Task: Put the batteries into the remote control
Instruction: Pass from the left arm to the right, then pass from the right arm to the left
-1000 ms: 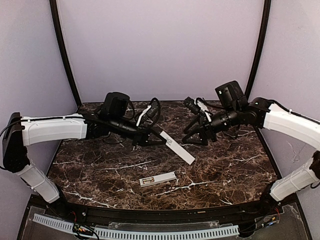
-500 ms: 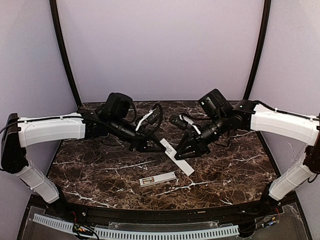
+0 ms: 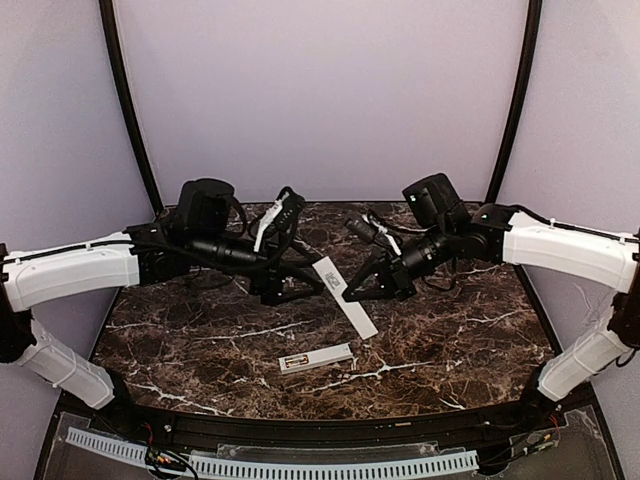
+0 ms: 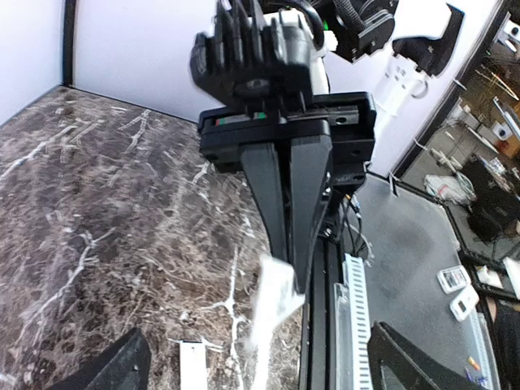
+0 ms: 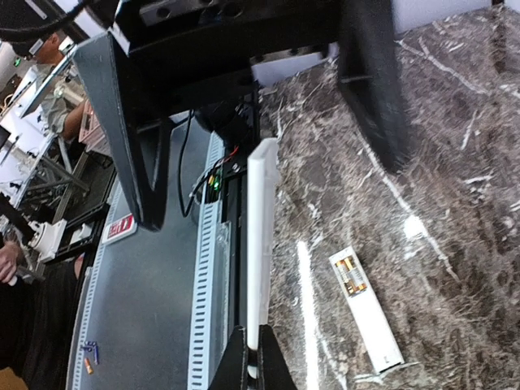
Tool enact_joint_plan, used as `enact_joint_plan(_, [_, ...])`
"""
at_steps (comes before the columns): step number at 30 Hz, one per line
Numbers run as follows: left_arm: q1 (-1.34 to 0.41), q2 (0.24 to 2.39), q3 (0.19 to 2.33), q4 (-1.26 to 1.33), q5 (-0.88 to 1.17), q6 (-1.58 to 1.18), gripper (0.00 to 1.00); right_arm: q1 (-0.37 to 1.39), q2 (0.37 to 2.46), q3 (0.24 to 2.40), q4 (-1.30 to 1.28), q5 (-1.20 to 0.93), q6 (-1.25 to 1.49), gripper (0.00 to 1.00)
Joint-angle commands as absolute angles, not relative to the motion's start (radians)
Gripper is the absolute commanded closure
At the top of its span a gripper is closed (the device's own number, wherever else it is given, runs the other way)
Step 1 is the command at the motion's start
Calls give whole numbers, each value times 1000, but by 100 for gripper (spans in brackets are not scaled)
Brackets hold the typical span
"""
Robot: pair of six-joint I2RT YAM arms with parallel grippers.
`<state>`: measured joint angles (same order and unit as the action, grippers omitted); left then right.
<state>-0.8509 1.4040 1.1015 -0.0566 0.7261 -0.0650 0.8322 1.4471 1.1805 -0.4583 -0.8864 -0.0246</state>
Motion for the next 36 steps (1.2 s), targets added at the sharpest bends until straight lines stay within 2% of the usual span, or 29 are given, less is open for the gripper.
enact_joint_plan(1, [-842, 1206, 925, 162, 322, -157, 3, 753, 1349, 1107, -85, -833, 203, 100])
enact_joint_plan(3, [-836, 1160, 846, 291, 229, -211, 2, 725, 1324, 1075, 82, -756, 291, 100])
enact_joint_plan(5, [-833, 1155, 828, 300, 196, -253, 2, 714, 1315, 1048, 238, -695, 366, 100])
enact_joint_plan(8, [-833, 1196, 830, 338, 290, -335, 6, 714, 1340, 1031, 429, -652, 454, 100])
enact_joint_plan(13, [-834, 1300, 792, 572, 380, -497, 20, 716, 1382, 985, 670, -613, 583, 100])
enact_joint_plan(21, [-836, 1429, 797, 877, 471, -654, 29, 744, 1427, 924, 879, -578, 683, 100])
enact_joint_plan(25, [-836, 1503, 842, 963, 534, -701, 40, 759, 1457, 922, 943, -577, 721, 100])
enact_joint_plan(31, [-836, 1552, 879, 1014, 581, -717, 70, 779, 1480, 914, 1000, -580, 741, 100])
enact_joint_plan(36, [-836, 1548, 853, 1116, 575, -738, 77, 780, 1491, 865, 1091, -566, 783, 100])
